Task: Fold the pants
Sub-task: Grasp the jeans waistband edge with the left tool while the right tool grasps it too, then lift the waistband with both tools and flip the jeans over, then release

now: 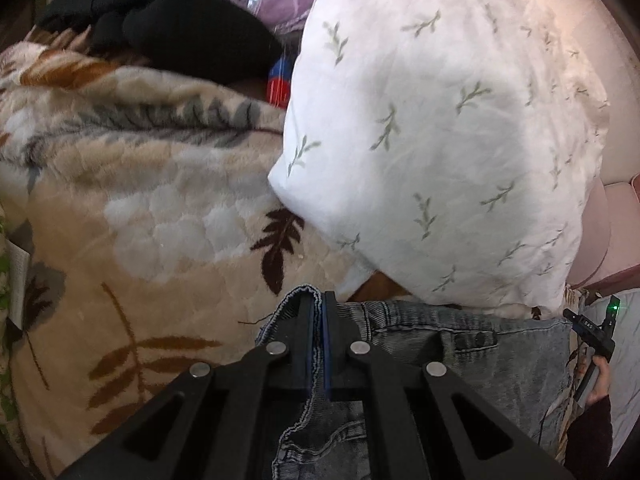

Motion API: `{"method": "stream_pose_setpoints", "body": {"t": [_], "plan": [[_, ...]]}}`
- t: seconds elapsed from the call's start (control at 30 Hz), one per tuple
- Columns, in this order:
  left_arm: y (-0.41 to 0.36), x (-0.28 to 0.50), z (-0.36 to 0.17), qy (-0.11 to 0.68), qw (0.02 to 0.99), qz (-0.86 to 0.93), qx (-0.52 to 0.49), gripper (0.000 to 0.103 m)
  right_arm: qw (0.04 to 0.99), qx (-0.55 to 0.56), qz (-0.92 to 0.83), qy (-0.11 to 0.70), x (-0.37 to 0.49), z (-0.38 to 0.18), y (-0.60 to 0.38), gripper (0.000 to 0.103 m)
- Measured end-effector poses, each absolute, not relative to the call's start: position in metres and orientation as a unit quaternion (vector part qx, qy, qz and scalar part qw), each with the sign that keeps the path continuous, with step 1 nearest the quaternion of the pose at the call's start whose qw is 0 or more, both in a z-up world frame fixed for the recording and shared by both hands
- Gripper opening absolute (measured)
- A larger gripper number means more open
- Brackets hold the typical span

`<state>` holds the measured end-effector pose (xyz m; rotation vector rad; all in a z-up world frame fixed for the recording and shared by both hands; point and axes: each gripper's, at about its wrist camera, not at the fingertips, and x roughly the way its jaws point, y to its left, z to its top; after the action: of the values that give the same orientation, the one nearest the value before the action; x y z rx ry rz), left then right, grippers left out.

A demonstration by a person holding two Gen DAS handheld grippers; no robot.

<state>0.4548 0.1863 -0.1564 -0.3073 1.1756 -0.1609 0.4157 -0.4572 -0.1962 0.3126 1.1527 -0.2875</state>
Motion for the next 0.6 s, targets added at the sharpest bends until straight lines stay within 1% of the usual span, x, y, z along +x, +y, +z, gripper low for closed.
{"method": "stream_pose_setpoints", "body": {"t": [0.07,0.1,0.13,0.17,0.2,0.33,0.43,0.6], "plan": [[0.187,0.456,-0.163,0.562,0.809,-0.078,-0.152,0.005,0.821,0.120,-0.141,0.540,0.417,-0.199,-0.451,0.057],[0.188,0.455,-0.168,0.568,0.805,-0.081,-0.154,0.005,0.820,0.114,-0.142,0.542,0.417,-0.199,-0.448,0.051],[0.188,0.455,-0.168,0.567,0.805,-0.078,-0.154,0.005,0.820,0.112,-0.140,0.544,0.416,-0.198,-0.447,0.039],[0.187,0.453,-0.167,0.562,0.809,-0.076,-0.155,0.005,0.820,0.110,-0.129,0.546,0.415,-0.195,-0.443,0.030],[0.188,0.451,-0.165,0.556,0.812,-0.077,-0.160,0.004,0.819,0.109,-0.123,0.549,0.413,-0.193,-0.440,0.018],[0.184,0.444,-0.157,0.537,0.825,-0.075,-0.160,0.004,0.828,0.108,-0.110,0.540,0.396,-0.174,-0.428,0.016],[0.198,0.434,-0.141,0.516,0.833,-0.079,-0.184,0.004,0.841,0.116,-0.105,0.518,0.377,-0.154,-0.423,0.016],[0.217,0.400,-0.090,0.483,0.845,-0.110,-0.200,0.004,0.864,0.148,-0.103,0.470,0.339,-0.114,-0.429,0.015]]}}
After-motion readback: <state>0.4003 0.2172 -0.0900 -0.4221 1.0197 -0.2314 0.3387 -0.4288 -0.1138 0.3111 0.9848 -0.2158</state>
